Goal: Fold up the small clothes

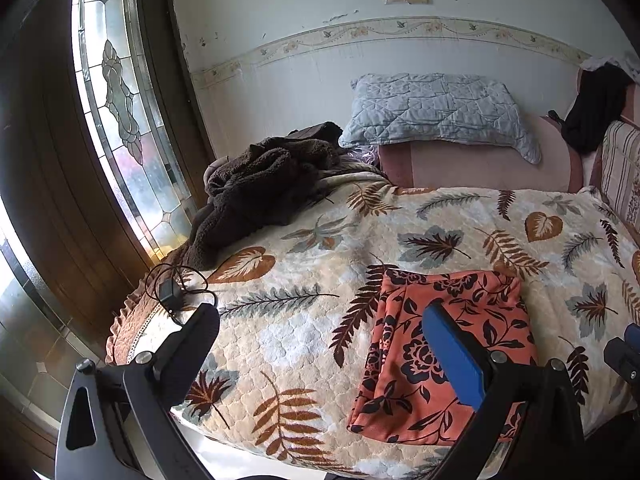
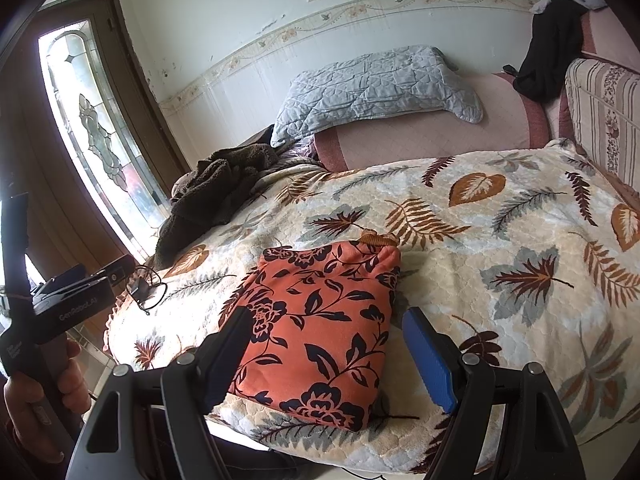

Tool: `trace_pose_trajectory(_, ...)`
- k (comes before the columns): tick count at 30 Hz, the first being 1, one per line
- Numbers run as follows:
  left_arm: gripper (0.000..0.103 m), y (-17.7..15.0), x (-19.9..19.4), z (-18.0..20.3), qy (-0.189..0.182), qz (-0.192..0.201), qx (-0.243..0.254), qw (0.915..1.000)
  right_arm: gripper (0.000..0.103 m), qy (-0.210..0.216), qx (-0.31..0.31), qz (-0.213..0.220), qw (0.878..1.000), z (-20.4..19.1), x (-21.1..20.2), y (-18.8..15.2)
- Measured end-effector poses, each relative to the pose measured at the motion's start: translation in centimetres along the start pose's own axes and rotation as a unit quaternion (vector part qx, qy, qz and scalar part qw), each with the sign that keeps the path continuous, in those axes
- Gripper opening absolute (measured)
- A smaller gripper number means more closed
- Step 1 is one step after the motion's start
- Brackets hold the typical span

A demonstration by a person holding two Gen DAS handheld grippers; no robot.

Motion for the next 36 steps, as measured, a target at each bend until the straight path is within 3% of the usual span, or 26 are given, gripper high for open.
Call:
trace_pose_trajectory(25,0.101,0.9,-1.7,1.1,-0.004,0.014,0.004,0.9999,0.080,0.006,0.005,0.019,1.000,1.0,-1.8,0.8)
trace_pose_trajectory(31,0.101,2.0,-3.5,4.2,-0.029,0.034,0.026,0.9986,0.080,-0.016,0.008,0.043,0.999,3.0,-4.8,1.5)
trace_pose_trajectory(36,0.101,3.0,-5.8,9.2,-0.081,0.044,0.062,0.9938,0.080,-0.056,0.048,0.083,0.994,7.6,-10.0,1.7)
Point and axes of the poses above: each gripper's, at about its wrist camera, not at the fingertips, and x roughly the way its jaws point, z to its right, y to its top, the point moved 2 cm from there along x, roughly the way its jaws point, and after that the axes turned 1 degree about -y, right-handed, at the moved point
